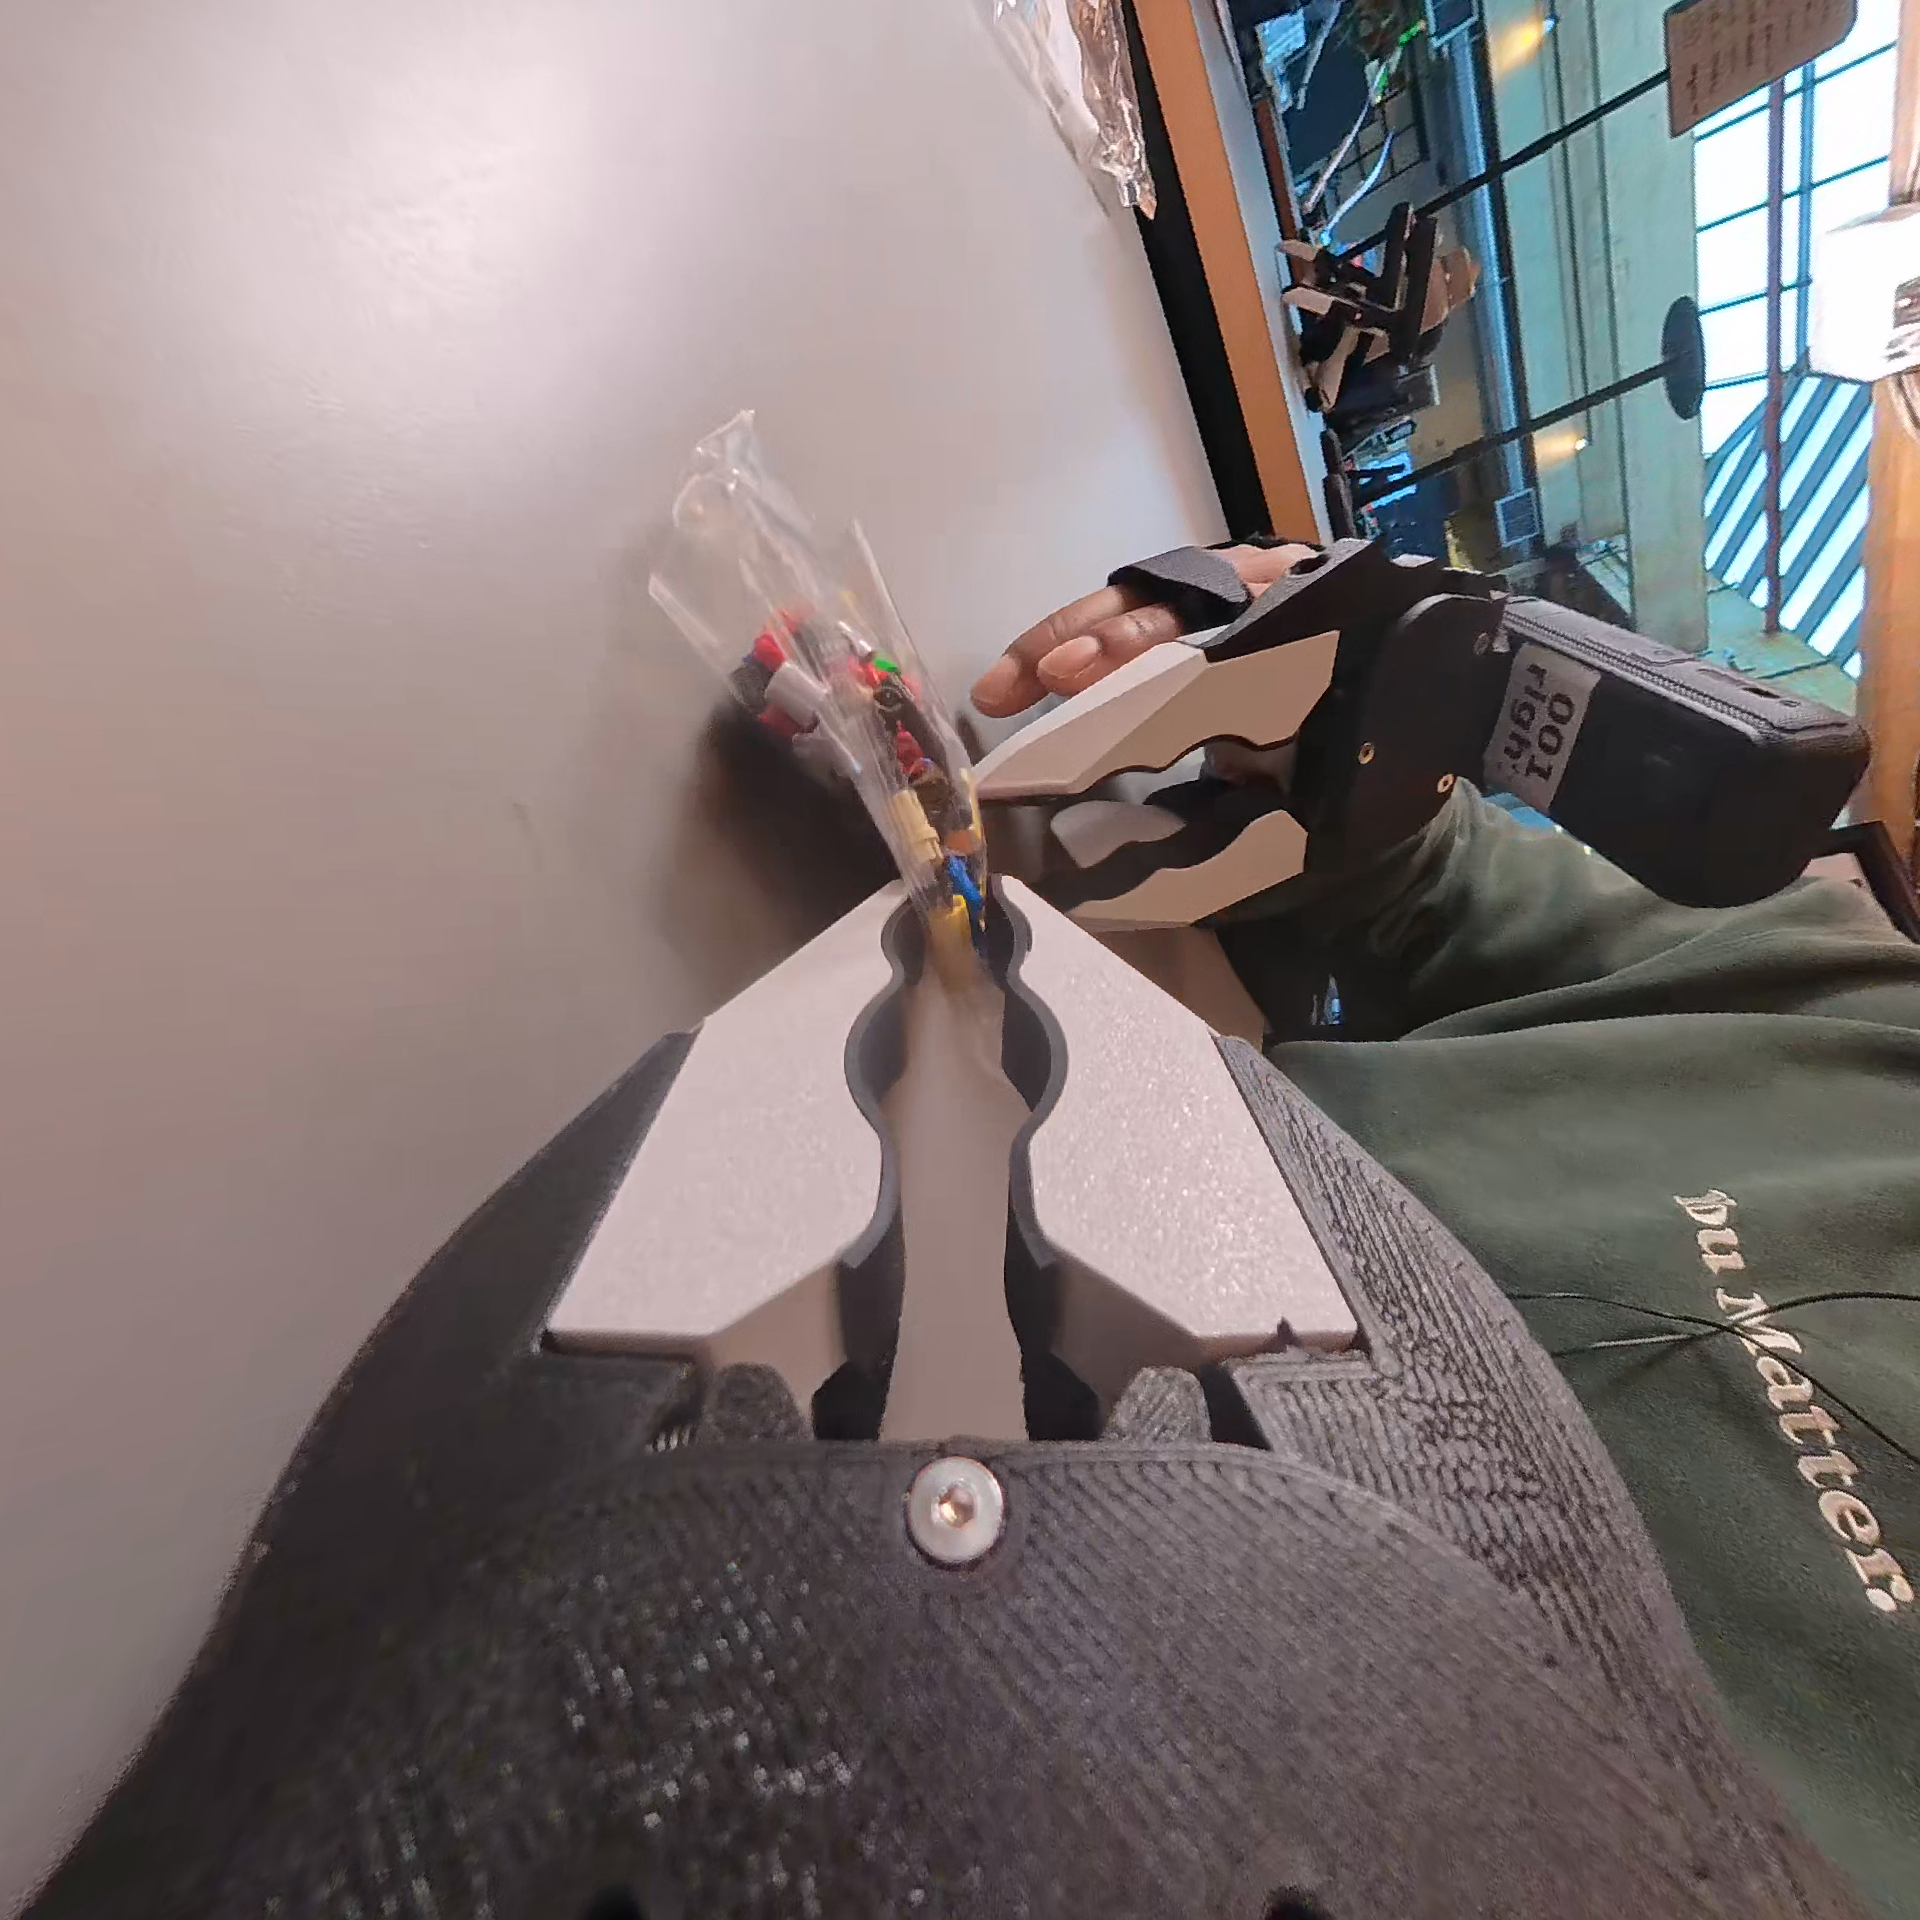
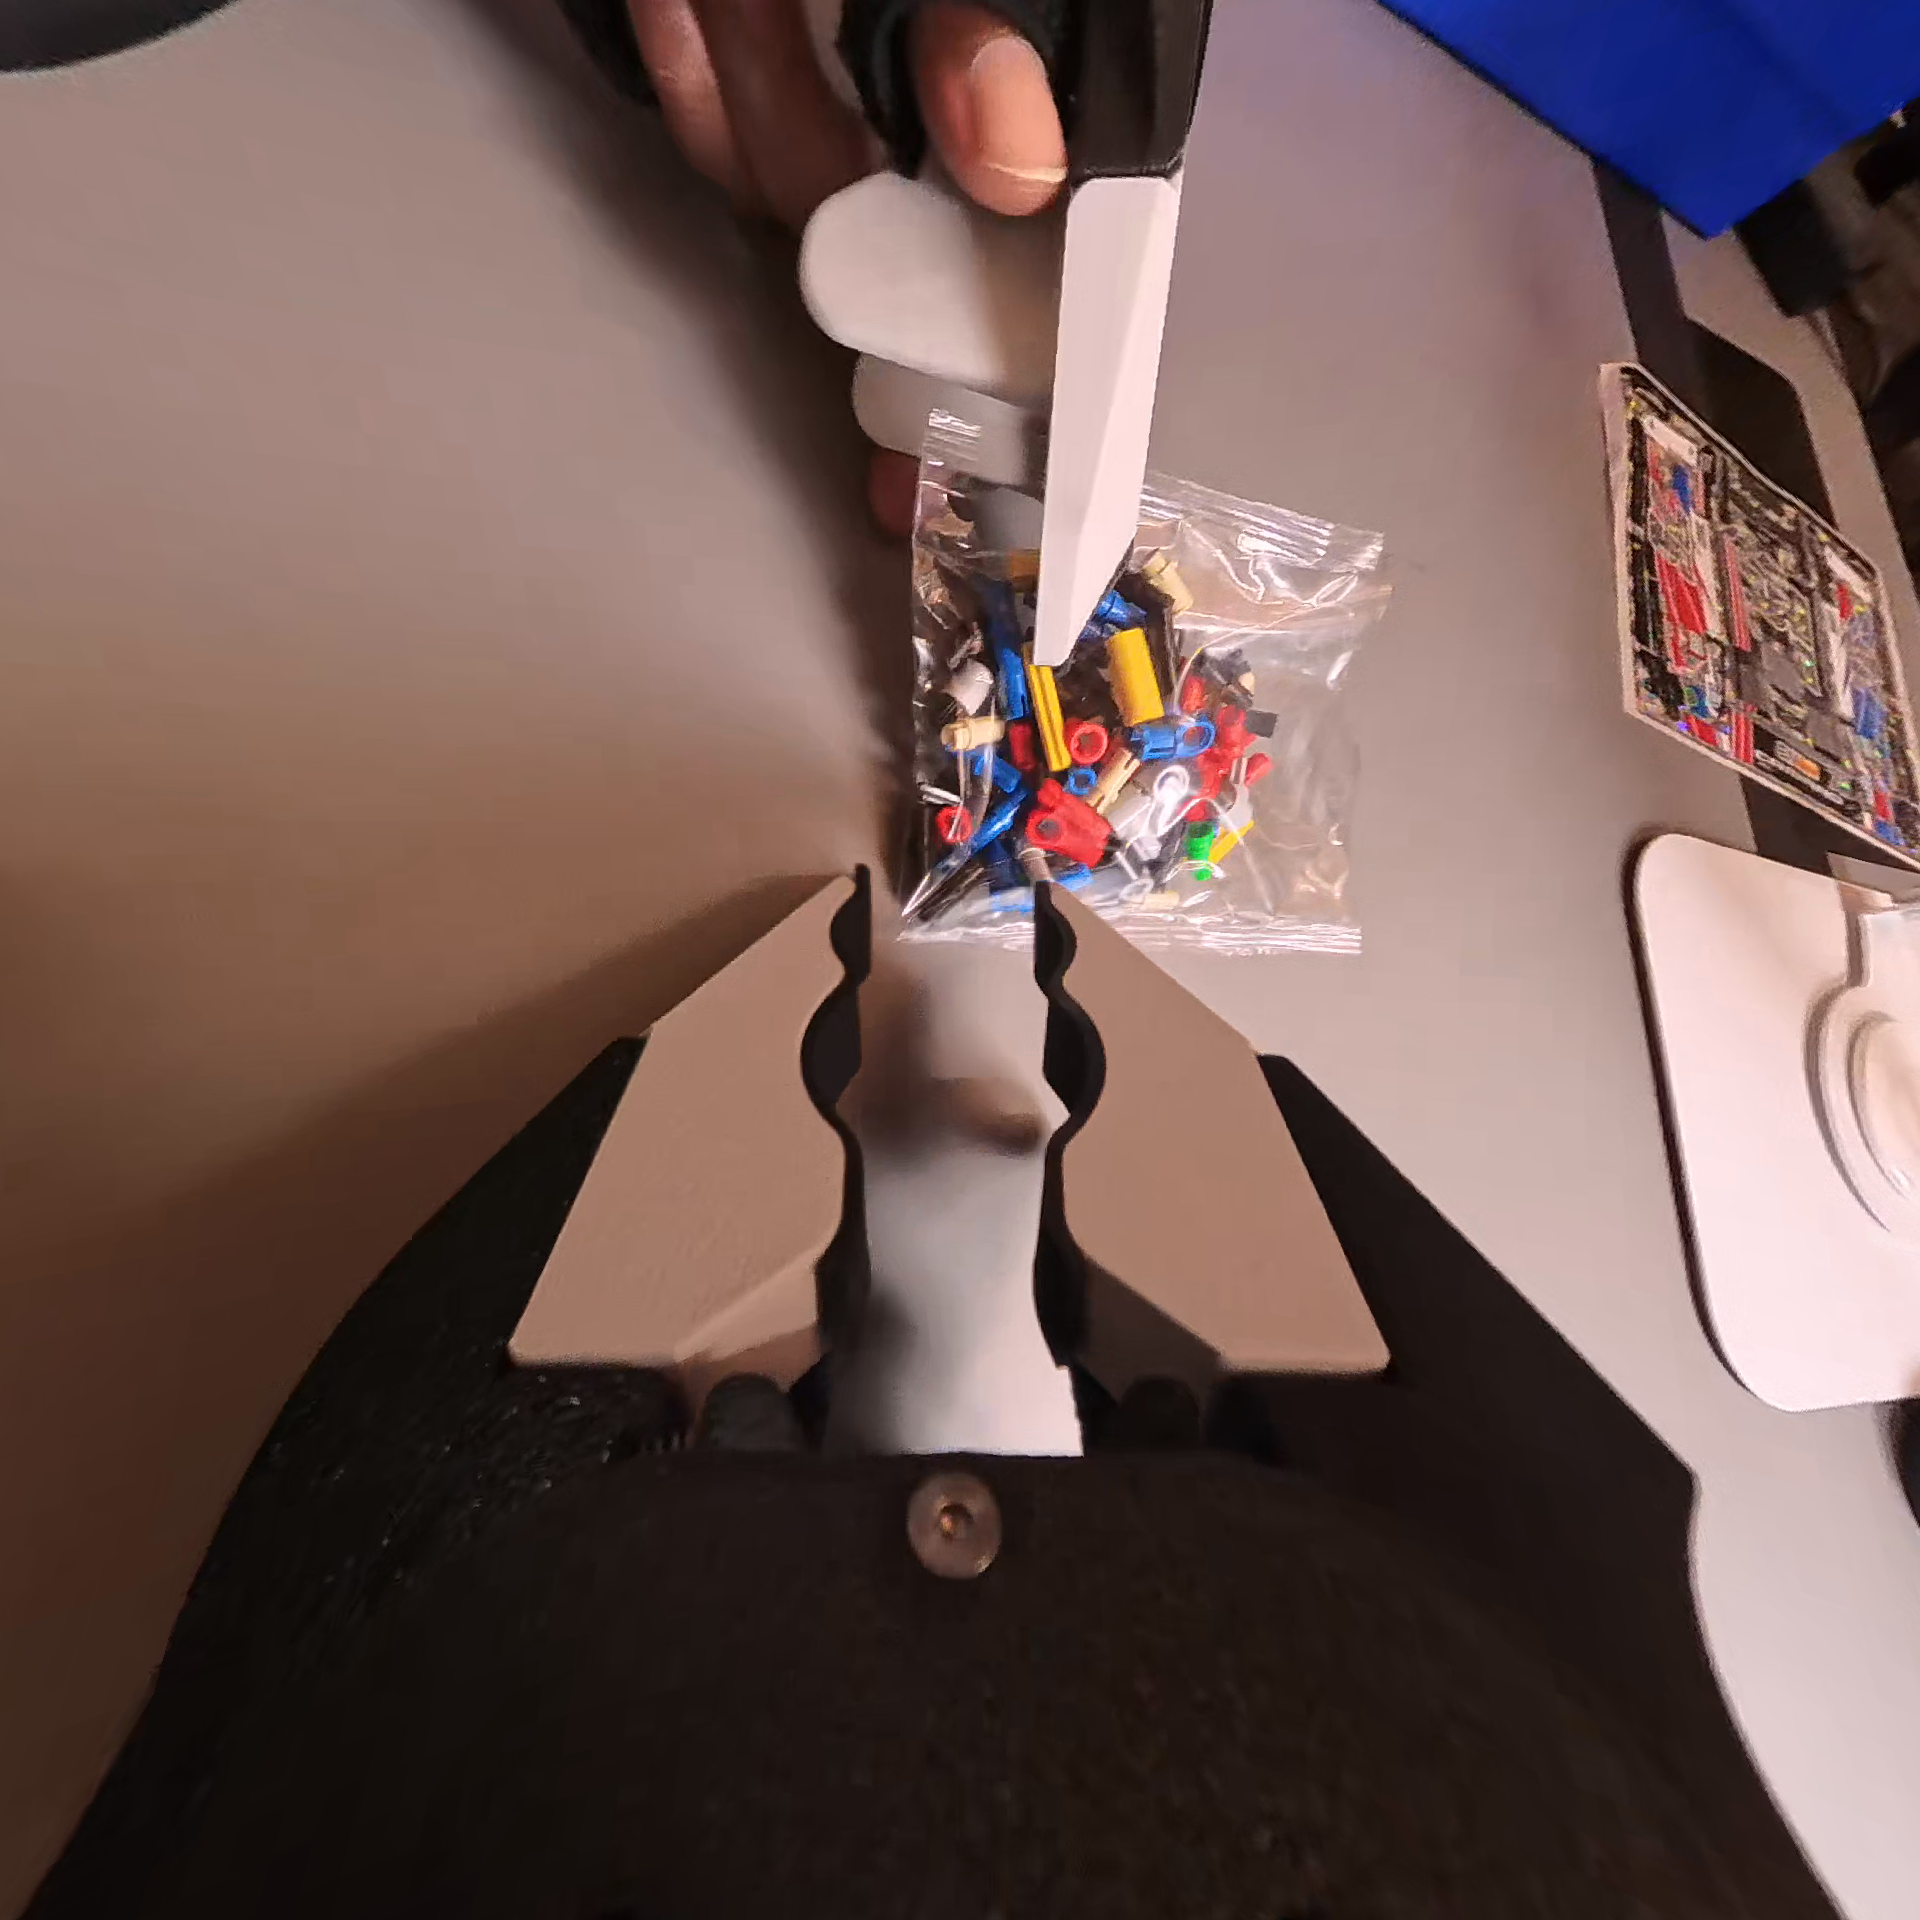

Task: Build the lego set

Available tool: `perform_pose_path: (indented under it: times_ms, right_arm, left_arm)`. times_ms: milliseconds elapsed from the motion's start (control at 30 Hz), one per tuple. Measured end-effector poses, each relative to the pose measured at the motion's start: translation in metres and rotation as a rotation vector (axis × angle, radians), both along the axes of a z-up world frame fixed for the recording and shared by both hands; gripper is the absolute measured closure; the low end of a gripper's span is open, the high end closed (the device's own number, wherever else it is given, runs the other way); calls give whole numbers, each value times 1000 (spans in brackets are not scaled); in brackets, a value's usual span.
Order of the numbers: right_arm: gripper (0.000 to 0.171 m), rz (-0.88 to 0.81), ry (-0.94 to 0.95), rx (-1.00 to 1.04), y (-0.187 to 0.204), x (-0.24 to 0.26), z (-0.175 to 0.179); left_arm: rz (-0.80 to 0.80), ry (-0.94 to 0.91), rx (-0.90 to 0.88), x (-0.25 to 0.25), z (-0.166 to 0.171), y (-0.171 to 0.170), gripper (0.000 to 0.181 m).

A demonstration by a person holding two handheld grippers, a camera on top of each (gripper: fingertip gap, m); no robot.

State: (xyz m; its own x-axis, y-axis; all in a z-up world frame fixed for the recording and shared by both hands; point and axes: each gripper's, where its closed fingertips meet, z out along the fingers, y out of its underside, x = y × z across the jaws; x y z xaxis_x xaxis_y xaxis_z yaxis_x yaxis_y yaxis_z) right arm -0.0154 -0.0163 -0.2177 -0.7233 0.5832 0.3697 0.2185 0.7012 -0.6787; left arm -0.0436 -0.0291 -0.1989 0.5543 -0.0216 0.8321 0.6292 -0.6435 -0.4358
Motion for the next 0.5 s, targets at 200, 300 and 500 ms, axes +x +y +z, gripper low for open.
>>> perform_pose_path:
  times_ms: [200, 300, 500]
  right_arm:
    - [166, -15, 28, 60, 2, -5, -4]
    - [170, 4, 51, 94, 0, -3, -3]
    - [171, 6, -3, 85, 9, -1, -1]
  left_arm:
    - [13, -28, 21, -1, 3, -1, 172]
    - [8, -29, 59, 1, 9, -2, 156]
    - [31, 243, 131, -13, 20, -4, 125]
